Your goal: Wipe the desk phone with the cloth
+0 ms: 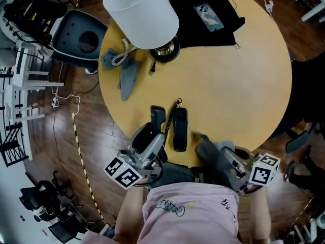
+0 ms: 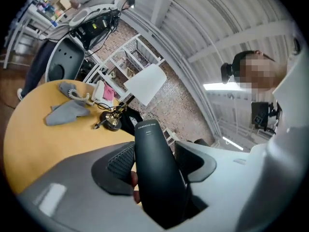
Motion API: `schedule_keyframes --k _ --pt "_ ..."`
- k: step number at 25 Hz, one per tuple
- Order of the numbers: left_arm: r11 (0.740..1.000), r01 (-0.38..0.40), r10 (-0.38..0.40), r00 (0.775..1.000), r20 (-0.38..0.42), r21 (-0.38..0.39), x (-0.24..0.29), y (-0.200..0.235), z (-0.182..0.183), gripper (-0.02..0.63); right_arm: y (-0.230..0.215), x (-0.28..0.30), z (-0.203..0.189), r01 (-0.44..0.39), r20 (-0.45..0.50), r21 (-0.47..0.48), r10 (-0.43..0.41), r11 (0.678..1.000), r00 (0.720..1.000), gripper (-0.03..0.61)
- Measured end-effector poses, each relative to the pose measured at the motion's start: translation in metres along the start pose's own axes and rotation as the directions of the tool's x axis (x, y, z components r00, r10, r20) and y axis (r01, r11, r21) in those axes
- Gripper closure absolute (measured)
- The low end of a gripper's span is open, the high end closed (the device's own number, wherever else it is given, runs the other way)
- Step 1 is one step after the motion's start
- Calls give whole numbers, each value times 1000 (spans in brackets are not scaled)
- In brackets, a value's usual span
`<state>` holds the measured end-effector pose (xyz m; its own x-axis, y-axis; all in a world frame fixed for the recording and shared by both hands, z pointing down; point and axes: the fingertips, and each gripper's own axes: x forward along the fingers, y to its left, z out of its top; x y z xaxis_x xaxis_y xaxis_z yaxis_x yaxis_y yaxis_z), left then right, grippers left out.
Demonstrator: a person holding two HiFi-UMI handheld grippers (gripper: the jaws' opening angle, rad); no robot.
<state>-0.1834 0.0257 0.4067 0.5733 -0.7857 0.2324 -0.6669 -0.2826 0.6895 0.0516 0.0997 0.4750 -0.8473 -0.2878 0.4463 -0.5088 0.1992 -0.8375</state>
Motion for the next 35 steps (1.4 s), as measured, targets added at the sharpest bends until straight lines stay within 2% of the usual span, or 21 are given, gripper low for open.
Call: schedule_keyframes --k 2,4,6,8,10,12,14,19,22,26,28,30,33,35 --pt "997 -59 61 998 -35 43 4 -1 -15 345 -9 -39 24 11 103 25 -14 1000 995 572" --pt "987 -129 136 988 -66 100 12 0 -28 344 -18 -64 36 39 152 16 -41 999 988 572" --pt "965 -199 217 972 -93 172 22 4 -44 344 -27 -75 40 56 160 1 -56 998 986 572" --pt "931 -260 297 947 -120 256 30 11 -63 344 -33 -74 36 38 155 11 -39 999 987 572" --pt "880 -327 394 907 -146 345 33 19 -81 344 -38 -69 30 11 153 39 -17 999 988 572" --pt "818 -388 488 858 -157 425 34 26 -98 344 -42 -66 26 0 149 57 -9 998 989 572" --pt "759 -422 552 821 -147 496 36 30 -110 344 -45 -63 23 -11 143 65 2 998 990 572" --pt "639 -447 638 763 -106 626 48 40 -133 344 -53 -59 25 -29 142 56 21 998 990 572" --pt "568 -429 673 733 -97 702 55 44 -141 344 -55 -61 29 -42 156 61 32 997 987 572" --pt "534 -440 714 693 -105 723 58 49 -150 344 -53 -62 31 -49 155 58 39 997 987 572" --pt "506 -429 739 663 -120 749 59 53 -156 342 -53 -60 30 -51 152 57 42 997 988 572" --pt "493 -407 762 629 -155 769 60 58 -165 283 -53 -59 30 -55 151 57 46 997 988 572" --pt "511 -406 775 598 -203 758 59 64 -172 270 -52 -58 30 -61 150 55 53 997 987 572" --pt "545 -403 770 589 -248 735 58 69 -177 270 -51 -57 30 -64 150 52 56 997 987 572"
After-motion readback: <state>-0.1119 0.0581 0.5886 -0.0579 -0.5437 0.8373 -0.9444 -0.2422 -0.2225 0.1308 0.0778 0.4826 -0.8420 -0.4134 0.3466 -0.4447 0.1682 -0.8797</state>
